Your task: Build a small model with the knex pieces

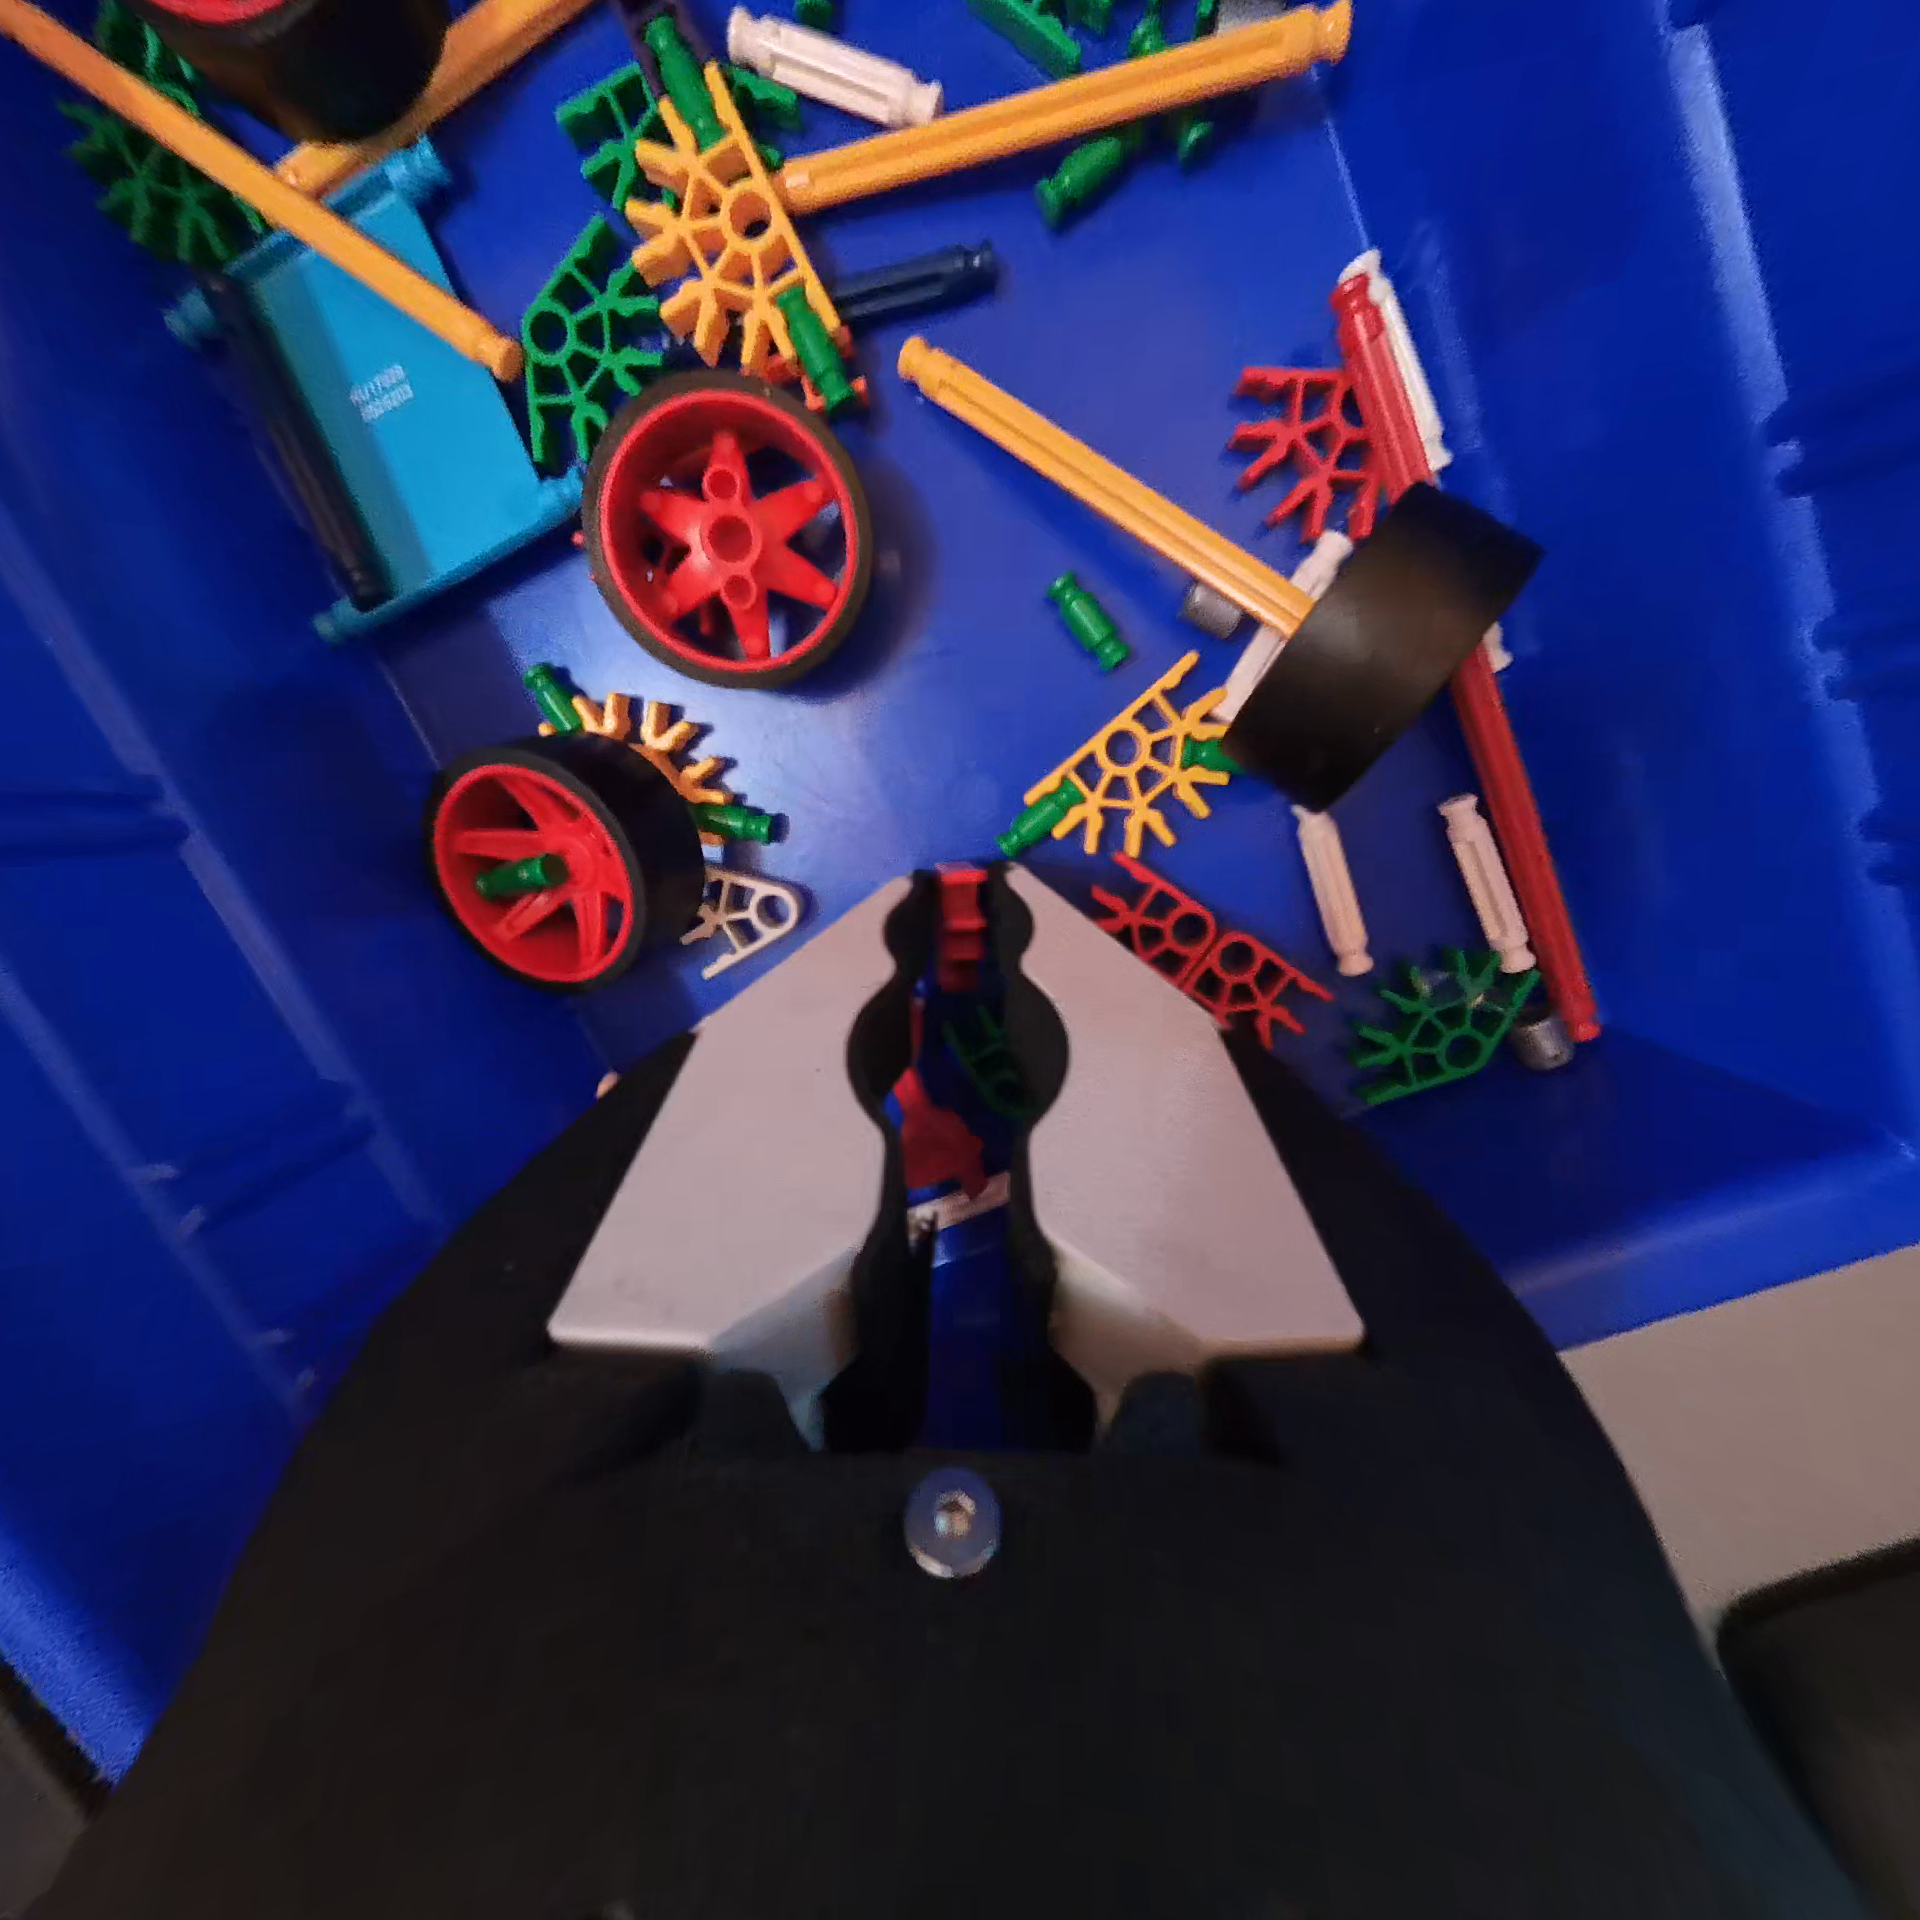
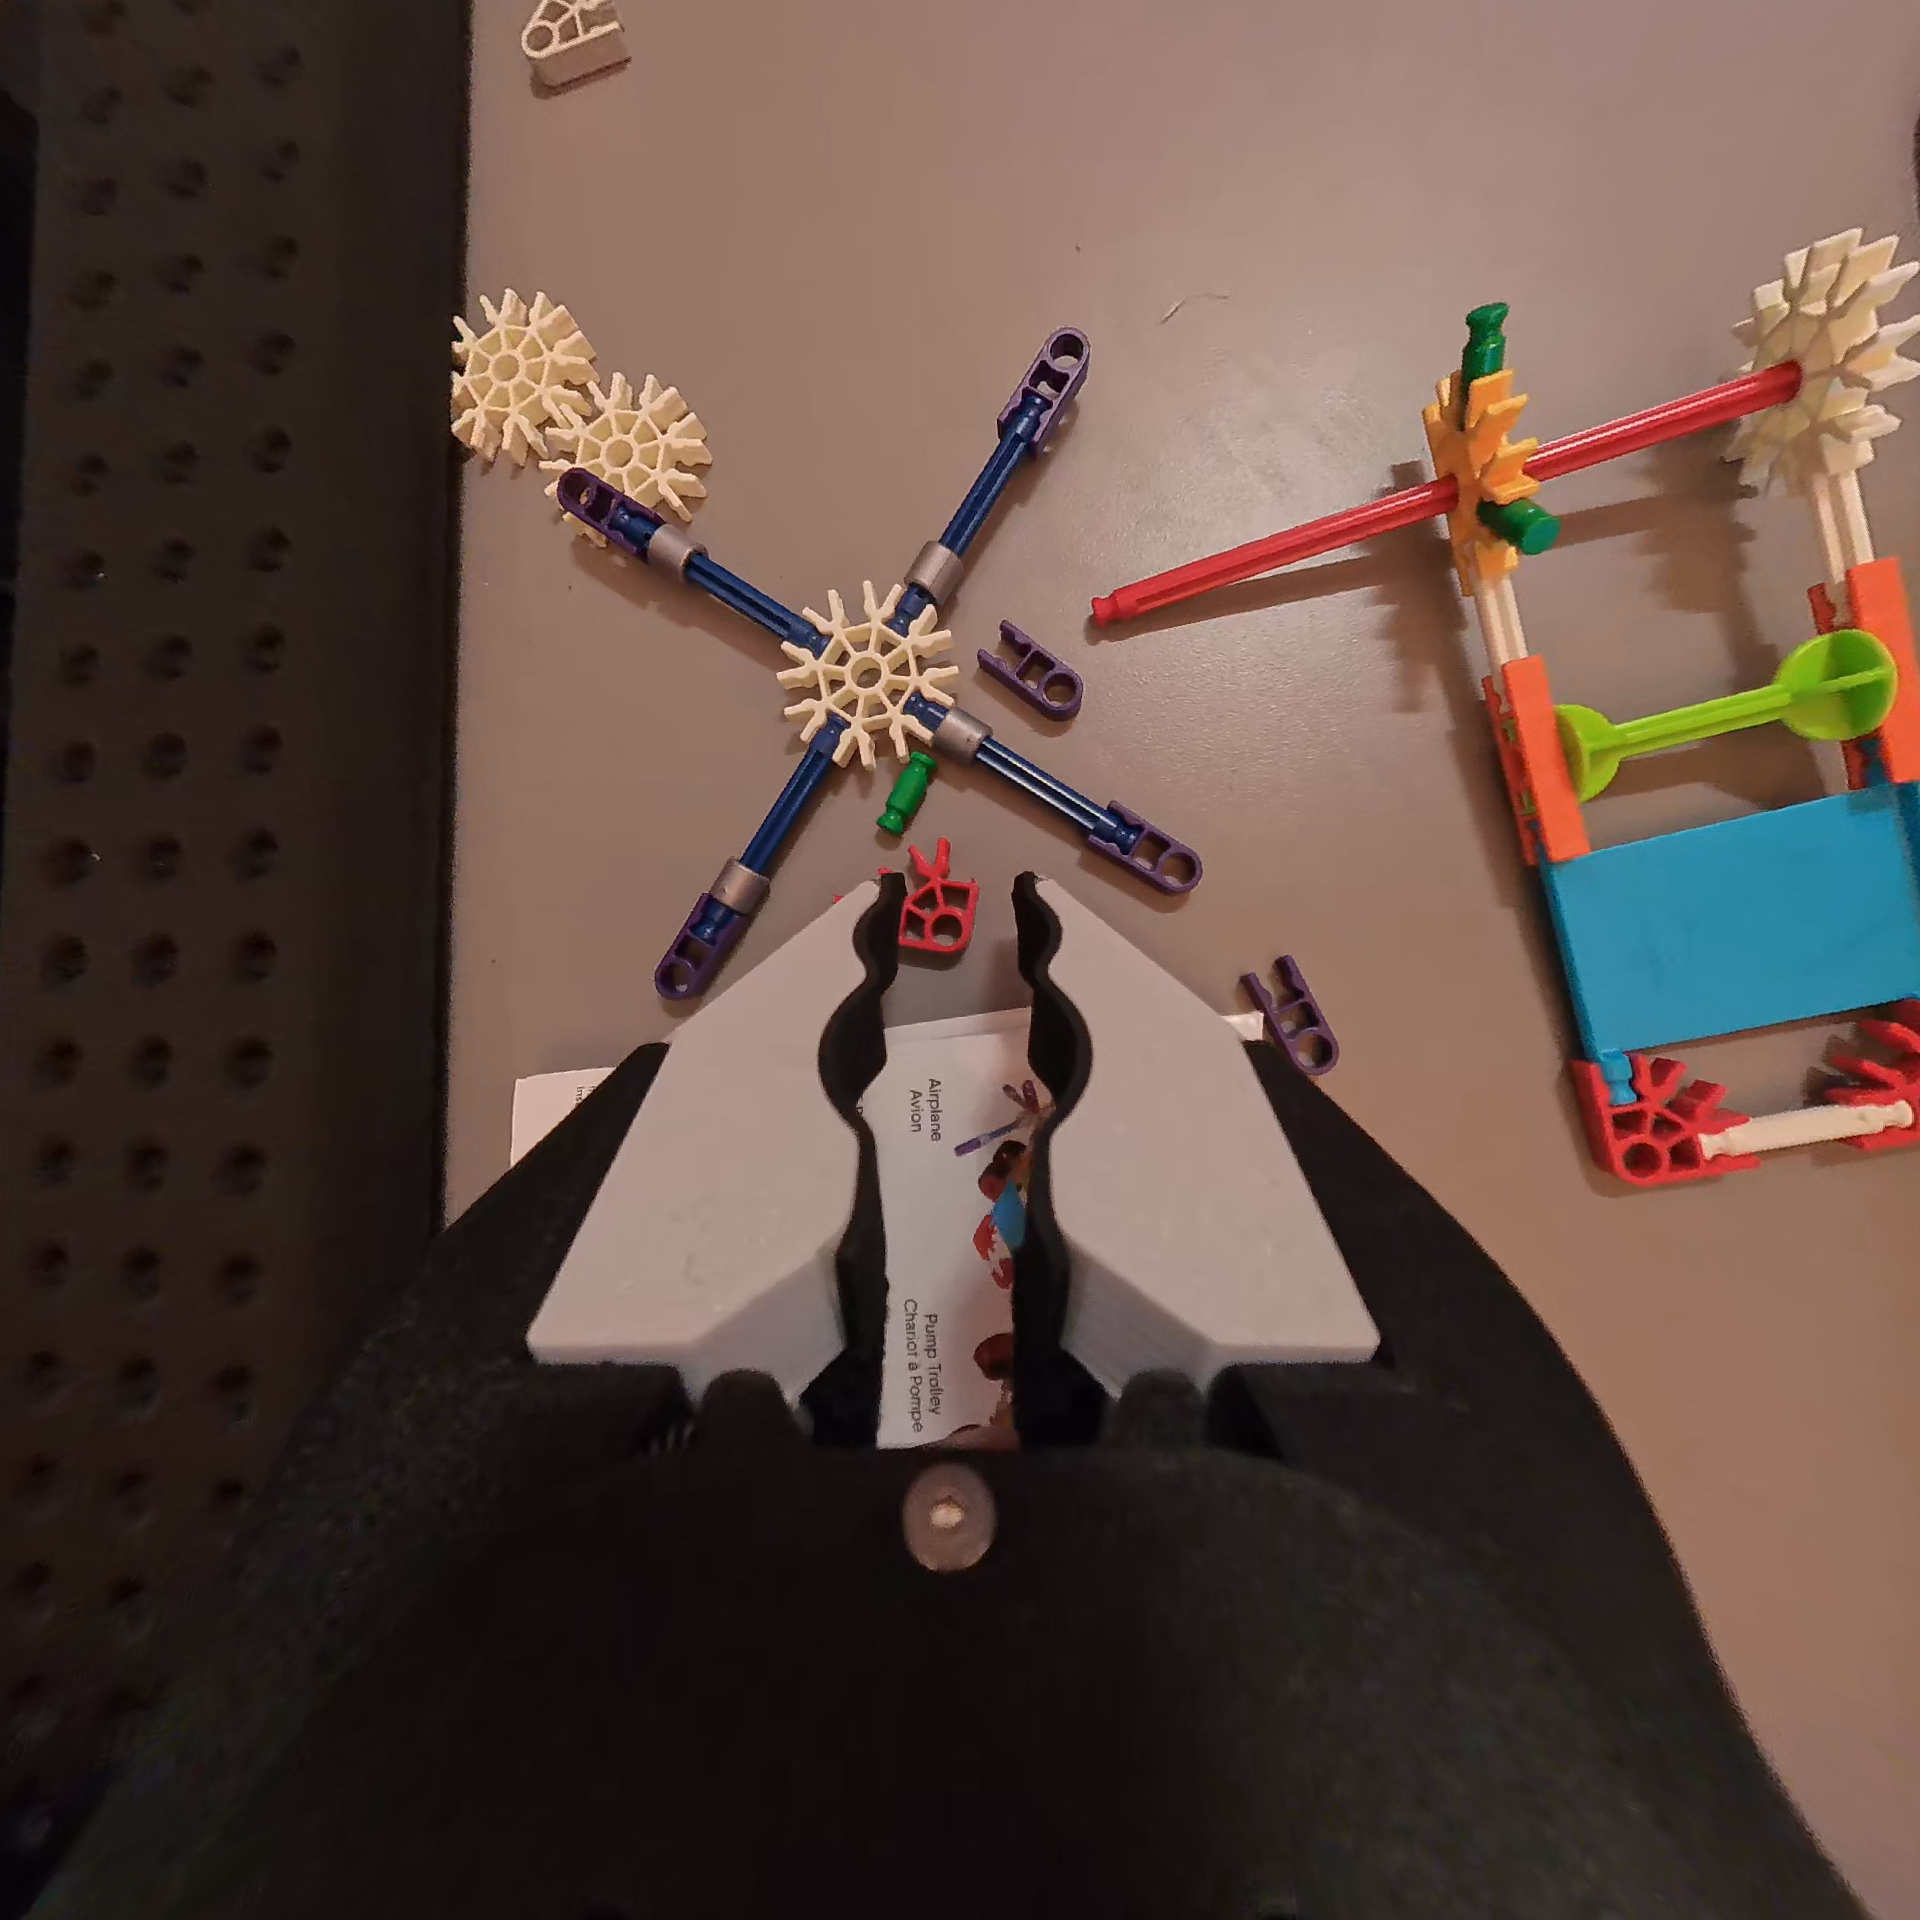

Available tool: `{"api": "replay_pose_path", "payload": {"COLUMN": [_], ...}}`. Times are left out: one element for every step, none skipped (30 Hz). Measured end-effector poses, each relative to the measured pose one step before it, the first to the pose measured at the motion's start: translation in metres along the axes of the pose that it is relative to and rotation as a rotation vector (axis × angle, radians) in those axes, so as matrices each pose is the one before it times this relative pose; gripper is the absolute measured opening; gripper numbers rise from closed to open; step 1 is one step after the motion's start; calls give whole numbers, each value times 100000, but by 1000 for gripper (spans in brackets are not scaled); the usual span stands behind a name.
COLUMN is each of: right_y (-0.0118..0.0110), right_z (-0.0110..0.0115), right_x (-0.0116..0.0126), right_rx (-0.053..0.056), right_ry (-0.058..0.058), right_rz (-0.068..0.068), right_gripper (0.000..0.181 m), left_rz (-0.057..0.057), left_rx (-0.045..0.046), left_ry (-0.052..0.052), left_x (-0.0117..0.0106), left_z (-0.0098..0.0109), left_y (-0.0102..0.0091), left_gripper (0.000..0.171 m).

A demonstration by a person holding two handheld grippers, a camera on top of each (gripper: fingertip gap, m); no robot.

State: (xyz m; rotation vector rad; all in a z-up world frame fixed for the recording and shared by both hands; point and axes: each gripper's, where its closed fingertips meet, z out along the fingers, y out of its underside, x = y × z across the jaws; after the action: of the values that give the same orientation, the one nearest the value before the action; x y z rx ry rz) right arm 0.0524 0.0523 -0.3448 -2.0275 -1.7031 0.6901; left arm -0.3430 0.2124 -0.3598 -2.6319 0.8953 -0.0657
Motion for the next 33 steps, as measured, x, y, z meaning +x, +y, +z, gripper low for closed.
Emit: {"api": "replay_pose_path", "payload": {"right_y": [11, 14, 5, -29, -72, -83, -65, -42, -18, -8, 4, 16, 27, 21, -5, -11, -31, -29, -47, -31, -13, -28, -124, -275, -379, -518, -721, -950, -1114, -1291, -1384, -1272, -1011], "right_z": [-4, -31, -55, -90, -119, -111, -81, -51, -25, 20, 27, 36, 28, 28, 15, 5, -3, -20, -23, -25, -24, -51, -100, -168, -241, -324, -398, -468, -499, -516, -468, -337, -187], "right_x": [7, 13, 53, 53, 23, 8, 23, 16, 6, -3, -9, -21, -8, -8, -2, 7, 17, 25, 1, 0, 23, 42, 76, 98, 128, 268, 504, 583, 499, 415, 301, 95, -71], "right_rx": [-54, -49, 20, 321, 620, 647, 473, 216, 64, 3, -95, -170, -202, -118, 10, 63, 90, 144, 215, 242, 145, 187, 741, 1458, 1960, 2632, 3709, 4643, 5338, 6012, 6174, 5242, 3701], "right_ry": [128, 178, 362, 390, 196, 143, 219, 181, 84, 25, -14, 9, 24, -1, -34, 1, 170, 204, 26, -16, 89, 264, 494, 523, 633, 1481, 2839, 3276, 3291, 3642, 3603, 2635, 1991], "right_rz": [-132, -103, -18, 57, 99, 52, -18, -35, -83, -83, -79, -140, -146, -24, 91, 39, -98, -116, 12, 137, 159, 82, 40, 158, 256, 274, 516, 861, 476, -564, -1157, -1139, -1387], "right_gripper": [20, 20, 20, 20, 20, 20, 20, 20, 20, 20, 20, 20, 20, 20, 20, 20, 20, 19, 19, 19, 19, 19, 19, 19, 19, 19, 19, 20, 20, 21, 22, 23, 24], "left_rz": [307, -855, -697, 489, 544, -300, 517, 639, -781, -132, -352, -793, -203, -36, -299, 574, 2198, 879, -787, -669, -718, -1223, -515, 67, 1263, 2350, 2776, 3385, 4134, 3452, 1828, 2848, 3368], "left_rx": [618, 1022, 1168, 1060, 1185, 1332, 1923, 2894, 2032, 762, 970, 1699, 1328, 969, 231, -1488, -1230, 1320, 2056, 1840, 2535, 3043, 4187, 4821, 4817, 4965, 5310, 4877, 5210, 6214, 5405, 3422, 4295], "left_ry": [-206, -476, -65, -326, -1162, -1511, 100, 957, -745, -2053, -1133, -234, -745, -1380, 1277, 554, -1482, -876, 525, 604, -459, 666, 2127, 1068, 696, 1994, 1279, 966, 2290, 3327, 4322, 4897, 3477], "left_x": [183, -38, -11, -28, -120, -211, 54, 218, -118, -334, -251, -138, -206, -298, 138, 144, -91, -8, 115, 79, -98, 135, 568, 616, 837, 1276, 1378, 1501, 1838, 2082, 2232, 2376, 2133], "left_z": [99, 55, 44, 1, -19, -45, -131, -252, -317, -356, -388, -401, -383, -362, -266, -117, -68, -137, -204, -264, -338, -445, -627, -760, -829, -821, -746, -602, -426, -191, 216, 596, 835], "left_y": [-198, -207, -140, -61, -47, -45, -97, -243, -170, 5, -30, -180, -144, -121, 16, 275, 180, -291, -419, -382, -494, -614, -880, -1141, -1319, -1503, -1730, -1778, -1901, -2083, -1940, -1509, -1512], "left_gripper": [5, 5, 4, 4, 4, 5, 5, 5, 5, 4, 4, 4, 4, 4, 4, 4, 4, 4, 4, 4, 4, 4, 4, 4, 4, 4, 4, 4, 4, 4, 4, 4, 4]}}
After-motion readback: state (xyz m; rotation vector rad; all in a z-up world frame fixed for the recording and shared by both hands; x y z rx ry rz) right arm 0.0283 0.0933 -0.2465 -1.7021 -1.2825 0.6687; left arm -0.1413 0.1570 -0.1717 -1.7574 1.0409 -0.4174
